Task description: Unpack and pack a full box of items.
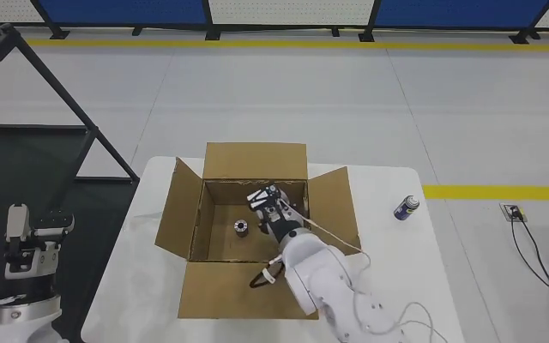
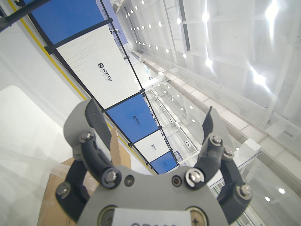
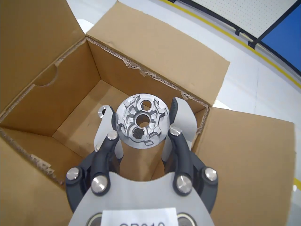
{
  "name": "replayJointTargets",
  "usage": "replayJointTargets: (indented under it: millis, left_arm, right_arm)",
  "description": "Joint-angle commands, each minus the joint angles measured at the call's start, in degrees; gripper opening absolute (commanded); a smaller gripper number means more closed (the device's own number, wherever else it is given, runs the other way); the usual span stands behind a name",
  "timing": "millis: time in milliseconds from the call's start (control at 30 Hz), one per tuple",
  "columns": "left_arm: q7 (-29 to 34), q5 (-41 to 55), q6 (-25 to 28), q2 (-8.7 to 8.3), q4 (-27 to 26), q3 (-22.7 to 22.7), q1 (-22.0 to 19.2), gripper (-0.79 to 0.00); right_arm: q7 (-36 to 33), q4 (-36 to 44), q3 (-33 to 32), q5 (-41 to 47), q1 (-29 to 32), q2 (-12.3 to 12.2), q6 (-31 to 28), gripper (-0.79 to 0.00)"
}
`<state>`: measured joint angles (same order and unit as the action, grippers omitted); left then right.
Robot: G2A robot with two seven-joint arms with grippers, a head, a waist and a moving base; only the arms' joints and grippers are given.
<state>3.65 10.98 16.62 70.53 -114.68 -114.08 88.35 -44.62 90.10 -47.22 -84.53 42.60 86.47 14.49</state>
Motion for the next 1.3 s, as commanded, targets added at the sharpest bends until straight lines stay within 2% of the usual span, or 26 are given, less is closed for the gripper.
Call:
replayJointTargets:
  millis: [0, 400, 500, 933, 1200, 1233, 1267]
  left_arm:
    - [0.0, 0.0, 0.0, 0.0, 0.0, 0.0, 0.0, 0.0]
    - [0.0, 0.0, 0.0, 0.0, 0.0, 0.0, 0.0, 0.0]
    - [0.0, 0.0, 0.0, 0.0, 0.0, 0.0, 0.0, 0.0]
    - [0.0, 0.0, 0.0, 0.0, 0.0, 0.0, 0.0, 0.0]
    - [0.0, 0.0, 0.0, 0.0, 0.0, 0.0, 0.0, 0.0]
    - [0.0, 0.0, 0.0, 0.0, 0.0, 0.0, 0.0, 0.0]
    - [0.0, 0.0, 0.0, 0.0, 0.0, 0.0, 0.0, 0.0]
  right_arm:
    - [0.1, -3.2, 0.9, 0.9, -1.5, 0.6, 1.2, -0.785]
    - [0.4, -3.2, 0.8, 0.9, -1.3, 0.6, 1.1, -0.785]
    - [2.4, -4.8, -0.6, 3.5, -0.5, 0.7, -1.2, -0.785]
    - [5.3, -32.6, 4.2, 19.5, -14.6, 6.9, -8.0, -0.785]
    - [10.6, -44.5, 5.7, 22.3, -18.6, 9.8, -7.8, -0.785]
    - [11.1, -45.6, 5.7, 22.4, -18.8, 10.1, -7.9, -0.767]
    - [11.5, -46.5, 5.7, 22.6, -19.0, 10.3, -7.9, -0.662]
